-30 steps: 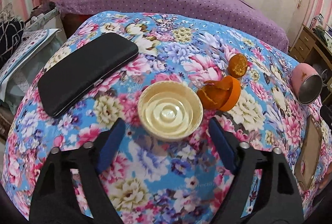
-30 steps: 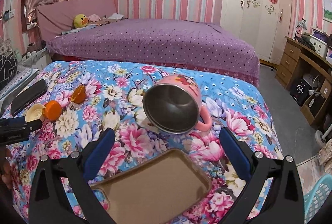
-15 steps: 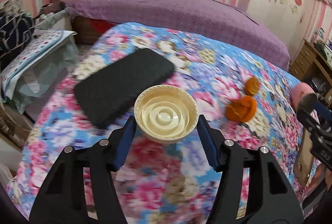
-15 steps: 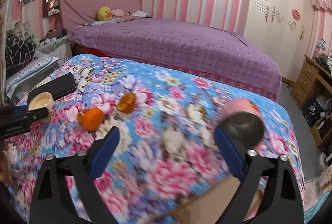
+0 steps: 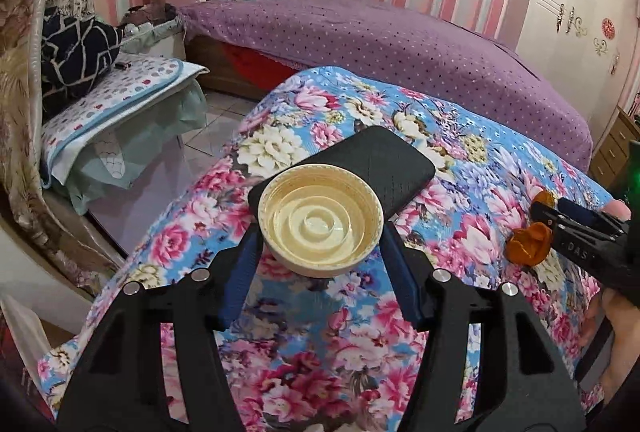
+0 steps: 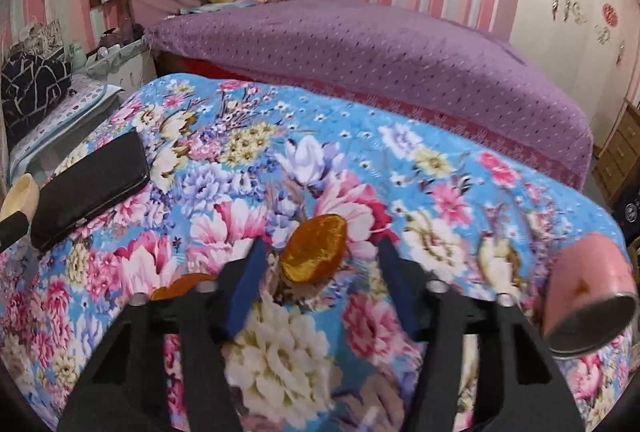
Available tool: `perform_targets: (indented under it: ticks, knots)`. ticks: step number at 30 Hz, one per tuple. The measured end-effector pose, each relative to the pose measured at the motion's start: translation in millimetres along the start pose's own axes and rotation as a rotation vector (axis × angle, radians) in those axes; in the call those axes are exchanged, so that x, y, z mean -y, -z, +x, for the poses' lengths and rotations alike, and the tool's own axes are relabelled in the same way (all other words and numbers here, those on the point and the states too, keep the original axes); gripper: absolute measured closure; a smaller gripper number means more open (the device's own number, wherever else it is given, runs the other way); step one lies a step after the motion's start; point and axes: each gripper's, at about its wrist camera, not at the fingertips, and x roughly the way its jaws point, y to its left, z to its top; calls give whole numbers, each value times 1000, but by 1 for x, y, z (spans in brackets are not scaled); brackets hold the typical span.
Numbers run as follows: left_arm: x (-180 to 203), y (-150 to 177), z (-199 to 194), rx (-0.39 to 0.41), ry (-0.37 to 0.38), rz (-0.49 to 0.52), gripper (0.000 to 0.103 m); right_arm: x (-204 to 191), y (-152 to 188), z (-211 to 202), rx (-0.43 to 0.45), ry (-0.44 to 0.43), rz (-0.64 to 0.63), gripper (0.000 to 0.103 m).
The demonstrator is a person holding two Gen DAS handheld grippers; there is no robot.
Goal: Collect trash
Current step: 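Grasp the orange peel with the right tool while the left tool holds the lid, then carry the cream lid and orange peel over to the blue basket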
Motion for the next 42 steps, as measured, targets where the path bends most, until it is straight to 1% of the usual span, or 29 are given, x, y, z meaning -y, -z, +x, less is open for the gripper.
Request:
perform_targets:
  ticks: [2,6,12,17,23,27,32,36,42]
  knots:
    - [1,-1,-1,0,8,-3,44,-1,-1,6,-18,-21,0,70]
    - [6,-1,-3,-1,19,-4,44,1,1,4,1,-46,13,78]
    - [23,4,-22,34,38,32,44,14,6,-28,70,-14,18,79]
    - [40,12,-38,45,81,34,44,31,19,-68,123,24,6,79]
    - [66,23,-58,64,130,53,44,55,38,-114,162,69,-2,79]
    - [86,33,-74,80,143,87,44,76,56,-146,178,113,-4,79]
    - [101,45,-91,90,178,82,44,108,86,-183,190,154,40,79]
    - [125,55,-105,111,188,134,44,128,111,-205,187,190,60,79]
    - [157,76,-121,95,257,173,44,157,149,-236,190,228,127,79]
